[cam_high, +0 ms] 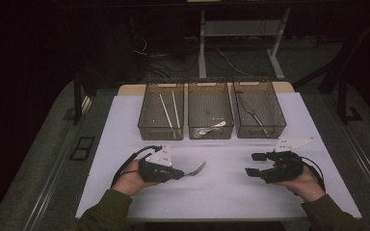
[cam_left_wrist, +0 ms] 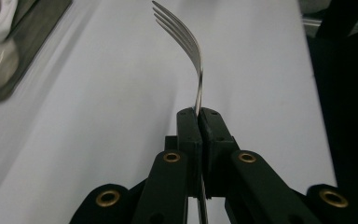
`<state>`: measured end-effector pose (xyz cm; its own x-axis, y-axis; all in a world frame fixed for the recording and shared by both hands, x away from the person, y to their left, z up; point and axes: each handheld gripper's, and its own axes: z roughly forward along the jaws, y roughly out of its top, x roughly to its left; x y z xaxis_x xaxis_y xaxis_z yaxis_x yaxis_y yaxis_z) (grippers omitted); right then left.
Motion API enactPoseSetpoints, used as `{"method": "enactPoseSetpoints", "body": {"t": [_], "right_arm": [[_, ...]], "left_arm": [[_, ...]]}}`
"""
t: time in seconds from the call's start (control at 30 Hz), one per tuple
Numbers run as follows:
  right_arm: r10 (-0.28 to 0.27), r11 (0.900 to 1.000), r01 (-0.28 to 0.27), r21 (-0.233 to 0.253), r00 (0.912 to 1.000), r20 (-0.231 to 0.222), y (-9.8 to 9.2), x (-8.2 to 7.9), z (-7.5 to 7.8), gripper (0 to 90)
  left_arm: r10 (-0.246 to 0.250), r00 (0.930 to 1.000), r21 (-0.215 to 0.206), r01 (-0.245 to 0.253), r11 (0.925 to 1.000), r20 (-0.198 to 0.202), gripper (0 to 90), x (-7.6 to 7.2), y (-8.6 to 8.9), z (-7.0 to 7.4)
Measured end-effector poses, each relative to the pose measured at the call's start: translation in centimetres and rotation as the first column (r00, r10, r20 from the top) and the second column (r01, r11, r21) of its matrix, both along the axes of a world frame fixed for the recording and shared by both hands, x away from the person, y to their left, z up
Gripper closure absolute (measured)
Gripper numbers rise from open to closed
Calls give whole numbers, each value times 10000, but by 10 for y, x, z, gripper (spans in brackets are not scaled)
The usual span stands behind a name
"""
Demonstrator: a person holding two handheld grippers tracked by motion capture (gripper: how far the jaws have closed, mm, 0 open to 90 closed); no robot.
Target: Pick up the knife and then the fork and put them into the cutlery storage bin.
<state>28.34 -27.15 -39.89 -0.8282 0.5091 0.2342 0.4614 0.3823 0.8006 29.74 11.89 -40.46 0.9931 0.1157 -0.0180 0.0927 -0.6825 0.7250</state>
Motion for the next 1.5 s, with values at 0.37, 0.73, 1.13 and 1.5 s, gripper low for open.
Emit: {"method": "enactPoseSetpoints", "body": {"t": [0.37,0.73,1.13,1.5], "right_arm": [[2506,9676,-2487,-430,9669,475,52,8,16,336],[4352,8751,-4138,-2508,8997,338,88,8,6,637],[4926,8369,-4809,-2616,8700,-235,90,7,3,852],[3427,9025,-3309,-2758,9394,-56,55,23,6,853]], "left_arm": [[-1464,9886,658,1438,9874,353,870,0,-60,19],[-2524,9670,1748,2425,9543,363,870,4,-99,29],[-2916,9542,1798,2760,9442,667,844,4,-100,29],[145,9935,-799,-55,9968,1129,355,6,-49,30]]}}
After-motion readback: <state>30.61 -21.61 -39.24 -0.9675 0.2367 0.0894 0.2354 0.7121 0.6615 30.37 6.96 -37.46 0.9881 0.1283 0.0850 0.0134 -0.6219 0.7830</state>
